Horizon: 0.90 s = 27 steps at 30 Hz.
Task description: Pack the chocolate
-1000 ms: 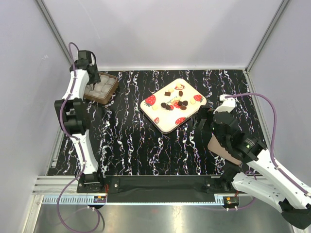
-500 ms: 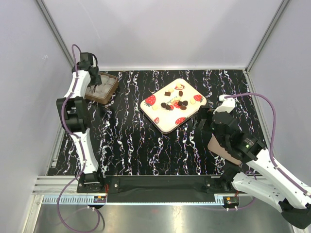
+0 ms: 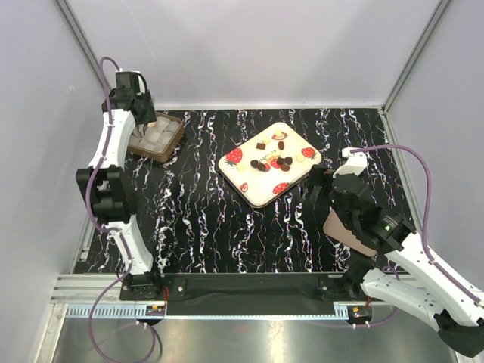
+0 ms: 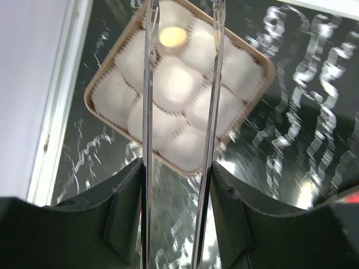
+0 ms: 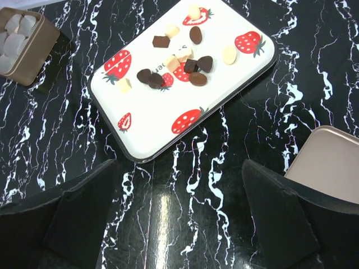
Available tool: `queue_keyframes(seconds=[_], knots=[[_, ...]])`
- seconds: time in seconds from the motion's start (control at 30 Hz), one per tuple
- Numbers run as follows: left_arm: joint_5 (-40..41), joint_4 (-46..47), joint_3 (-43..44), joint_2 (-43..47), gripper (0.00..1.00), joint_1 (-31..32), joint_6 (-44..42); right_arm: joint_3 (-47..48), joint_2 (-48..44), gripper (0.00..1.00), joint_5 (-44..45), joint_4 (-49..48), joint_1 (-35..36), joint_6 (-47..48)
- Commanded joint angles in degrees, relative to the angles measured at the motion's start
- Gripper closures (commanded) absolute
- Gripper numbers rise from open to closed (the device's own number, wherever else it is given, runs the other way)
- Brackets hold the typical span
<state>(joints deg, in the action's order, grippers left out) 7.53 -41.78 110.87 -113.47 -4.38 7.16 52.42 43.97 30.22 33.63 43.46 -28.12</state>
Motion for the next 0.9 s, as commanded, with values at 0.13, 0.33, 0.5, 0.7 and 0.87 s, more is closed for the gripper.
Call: queue_keyframes(seconds=[0.13, 0.33, 0.5, 0.7, 0.87], knots=[[-1.82, 1.00, -11.71, 15.10, 0.49, 8.85, 2.42, 3.56, -2.21, 0.00, -1.30, 3.64, 0.13, -1.59], [-4.44, 2.67, -23.40, 22.14, 0.49, 25.09, 3.13, 2.60, -4.85, 0.00, -0.60, 5.83, 0.13, -2.55], [-3.58, 5.47, -29.39, 24.96, 0.49, 34.95, 3.74, 2.51, -5.56, 0.01, -0.69, 7.24, 0.13, -3.26], [-3.05, 6.27, -33.17, 24.97, 0.49, 38.74, 4.62, 2.25, -6.70, 0.00, -0.51, 7.77, 0.13, -3.61], [-1.47, 6.80, -34.49, 24.96, 0.49, 39.98, 4.62, 1.89, -6.79, 0.00, -0.51, 7.59, 0.13, -3.87]])
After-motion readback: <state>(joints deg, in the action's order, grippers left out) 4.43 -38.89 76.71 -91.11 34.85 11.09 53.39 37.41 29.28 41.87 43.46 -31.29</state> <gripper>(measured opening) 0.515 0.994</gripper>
